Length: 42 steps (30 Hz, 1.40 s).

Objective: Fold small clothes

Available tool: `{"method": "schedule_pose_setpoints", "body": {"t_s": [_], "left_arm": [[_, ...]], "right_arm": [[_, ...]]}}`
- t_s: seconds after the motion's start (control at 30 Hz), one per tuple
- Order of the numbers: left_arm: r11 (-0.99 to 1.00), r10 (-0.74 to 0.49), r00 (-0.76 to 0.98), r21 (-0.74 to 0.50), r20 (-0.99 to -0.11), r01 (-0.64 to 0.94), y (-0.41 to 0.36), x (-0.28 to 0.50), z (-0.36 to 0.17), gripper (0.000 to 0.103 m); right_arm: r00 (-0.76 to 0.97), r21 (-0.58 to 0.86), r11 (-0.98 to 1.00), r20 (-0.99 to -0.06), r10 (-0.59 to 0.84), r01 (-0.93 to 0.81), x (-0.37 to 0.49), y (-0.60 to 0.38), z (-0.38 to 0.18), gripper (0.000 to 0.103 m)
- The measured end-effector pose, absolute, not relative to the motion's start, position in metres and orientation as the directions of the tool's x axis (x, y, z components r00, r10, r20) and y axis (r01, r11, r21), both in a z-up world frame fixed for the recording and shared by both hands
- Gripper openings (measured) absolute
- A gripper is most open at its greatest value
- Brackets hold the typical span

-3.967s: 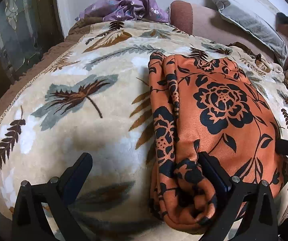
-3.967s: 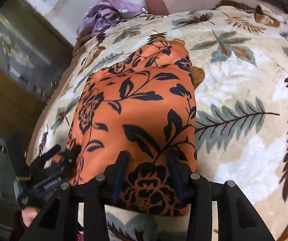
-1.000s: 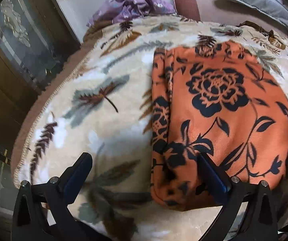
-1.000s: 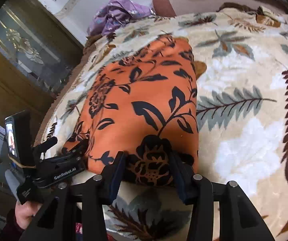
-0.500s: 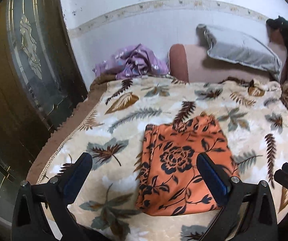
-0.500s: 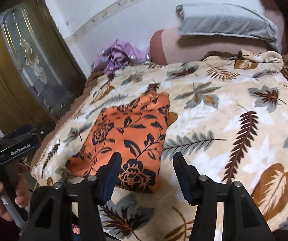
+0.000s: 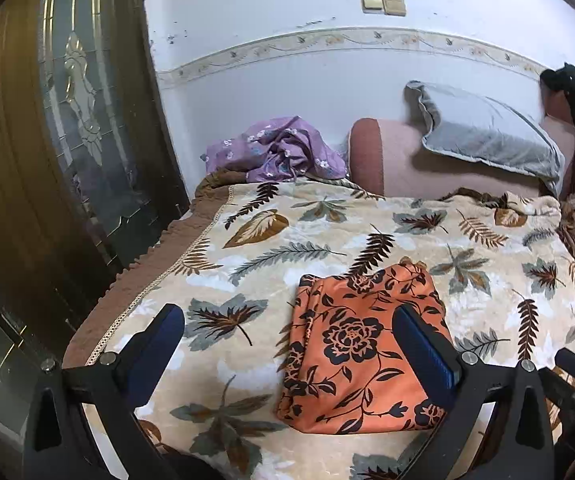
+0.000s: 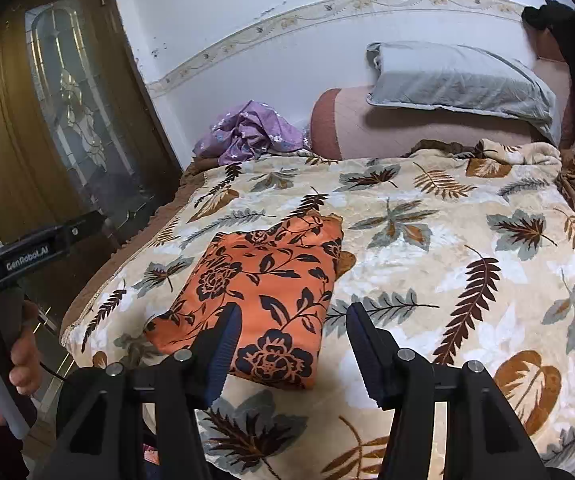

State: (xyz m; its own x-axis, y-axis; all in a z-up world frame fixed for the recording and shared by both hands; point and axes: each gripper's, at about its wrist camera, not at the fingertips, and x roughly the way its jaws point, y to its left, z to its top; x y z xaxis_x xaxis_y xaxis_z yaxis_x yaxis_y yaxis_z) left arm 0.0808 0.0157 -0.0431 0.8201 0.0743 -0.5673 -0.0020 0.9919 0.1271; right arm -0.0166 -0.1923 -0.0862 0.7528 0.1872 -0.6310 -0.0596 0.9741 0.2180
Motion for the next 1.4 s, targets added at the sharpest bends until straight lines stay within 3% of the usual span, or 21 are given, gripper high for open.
{"method": "schedule_pose_setpoints", "body": {"t_s": [0.63,1.4], "left_arm": [[0.981,0.177,0.812,0.165,-0.557,-0.101,0.042,0.082,-0.047,0.103],[0.975,0.185,0.780,0.210,-0.598,-0.071,0.040,0.092,-0.067,0.103]], "right_arm": [[0.745,0.193,0.977,-0.639,0.192,-0.087,-0.019,-0.173,-0.087,0.058],[0.704,0.234,0.969,-0.676,0.218,-0.076,-0.010,-0.174,-0.107,0.058]]}}
